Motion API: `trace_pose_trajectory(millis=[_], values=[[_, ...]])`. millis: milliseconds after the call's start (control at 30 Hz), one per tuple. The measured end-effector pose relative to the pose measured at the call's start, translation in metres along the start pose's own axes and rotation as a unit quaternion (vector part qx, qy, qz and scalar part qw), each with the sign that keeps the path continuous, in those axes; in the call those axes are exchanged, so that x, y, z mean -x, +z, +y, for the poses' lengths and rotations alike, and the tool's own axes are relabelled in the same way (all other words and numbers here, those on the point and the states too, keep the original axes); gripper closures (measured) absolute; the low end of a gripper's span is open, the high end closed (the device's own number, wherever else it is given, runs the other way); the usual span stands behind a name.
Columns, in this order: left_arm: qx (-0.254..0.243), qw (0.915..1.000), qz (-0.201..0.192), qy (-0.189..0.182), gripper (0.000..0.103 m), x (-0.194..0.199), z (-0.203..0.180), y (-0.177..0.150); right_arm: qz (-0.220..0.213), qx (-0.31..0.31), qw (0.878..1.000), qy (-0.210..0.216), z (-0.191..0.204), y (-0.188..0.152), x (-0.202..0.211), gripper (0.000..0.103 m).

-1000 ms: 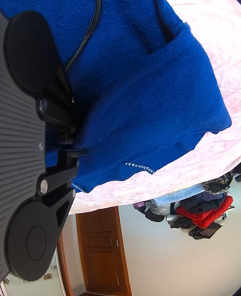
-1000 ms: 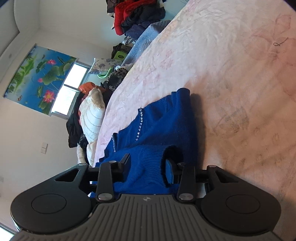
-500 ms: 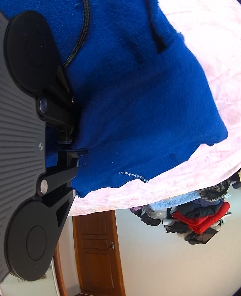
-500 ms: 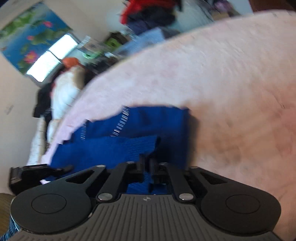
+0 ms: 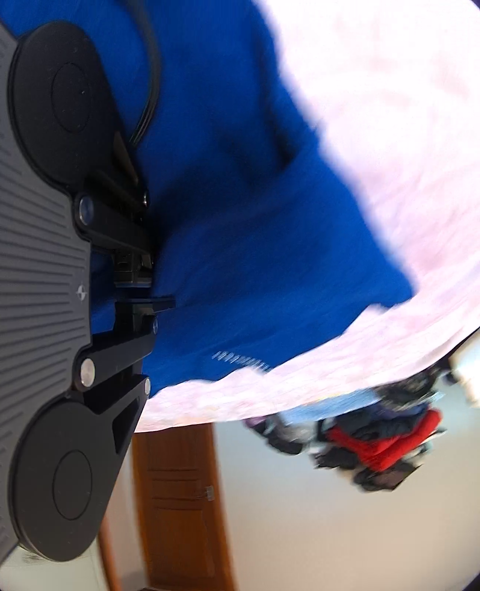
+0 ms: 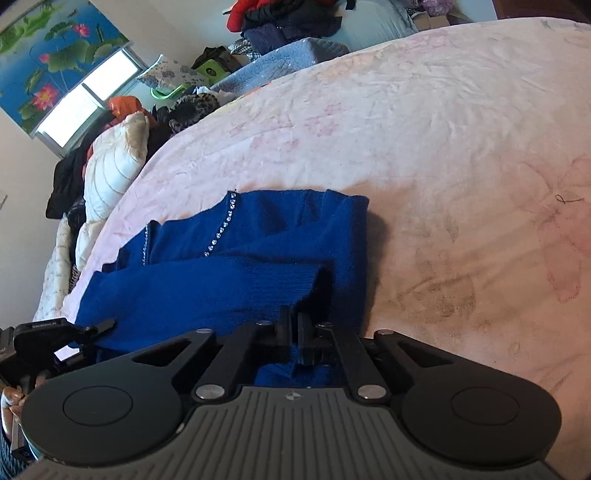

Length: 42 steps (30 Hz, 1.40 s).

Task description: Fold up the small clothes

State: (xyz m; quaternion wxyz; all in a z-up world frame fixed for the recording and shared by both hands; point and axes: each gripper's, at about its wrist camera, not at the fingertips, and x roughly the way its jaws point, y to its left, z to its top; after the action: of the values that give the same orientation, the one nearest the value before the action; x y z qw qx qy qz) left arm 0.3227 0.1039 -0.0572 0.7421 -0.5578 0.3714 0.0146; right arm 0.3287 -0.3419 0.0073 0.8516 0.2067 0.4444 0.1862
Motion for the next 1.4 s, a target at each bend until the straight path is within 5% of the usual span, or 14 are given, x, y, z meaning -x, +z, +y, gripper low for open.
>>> trace_pose_trajectory(millis=[133,300,333,467,567,667,933,1133,1233,1333,1400], values=[[0.009,1.0,-0.003,-0.002,0.098,0.007,0.011,0.008,-0.041,-0.002,0.999,-0.002,-0.004,0.007,0.02,0.097],[0.003,0.9992,0.026,-0.029,0.099,0.025,0.011,0.005,-0.016,-0.021,0.999,-0.022,-0.015,0.003,0.005,0.096],[-0.005,0.9987,0.029,-0.04,0.098,0.033,0.008,0.004,-0.016,-0.024,0.999,-0.021,-0.015,0.003,0.006,0.086],[-0.064,0.995,-0.043,-0.064,0.097,0.08,-0.016,0.025,-0.032,-0.038,0.998,-0.037,-0.016,0.005,0.014,0.082],[-0.079,0.9904,-0.113,-0.013,0.091,0.099,-0.02,0.062,-0.081,-0.019,0.996,-0.04,0.003,0.006,0.031,0.075],[-0.055,0.9944,-0.083,0.034,0.091,0.092,-0.001,0.077,-0.057,0.02,0.998,-0.004,0.03,0.002,0.027,0.057],[-0.082,0.9946,-0.026,0.059,0.083,0.064,0.024,0.055,0.011,0.085,0.996,-0.017,0.065,-0.012,-0.017,0.056],[-0.179,0.9796,0.017,0.09,0.083,0.055,0.003,0.059,0.014,0.055,0.998,0.006,0.043,-0.012,-0.018,0.063],[-0.206,0.976,0.023,0.065,0.083,0.07,0.001,0.057,0.011,0.052,0.998,0.014,0.041,-0.014,-0.017,0.063],[-0.274,0.9586,-0.016,0.077,0.082,0.087,-0.005,0.045,0.008,0.062,0.998,0.007,0.045,-0.016,-0.018,0.062],[-0.312,0.9454,-0.03,0.088,0.064,0.092,-0.009,0.033,0.008,0.059,0.998,0.009,0.045,-0.016,-0.018,0.06]])
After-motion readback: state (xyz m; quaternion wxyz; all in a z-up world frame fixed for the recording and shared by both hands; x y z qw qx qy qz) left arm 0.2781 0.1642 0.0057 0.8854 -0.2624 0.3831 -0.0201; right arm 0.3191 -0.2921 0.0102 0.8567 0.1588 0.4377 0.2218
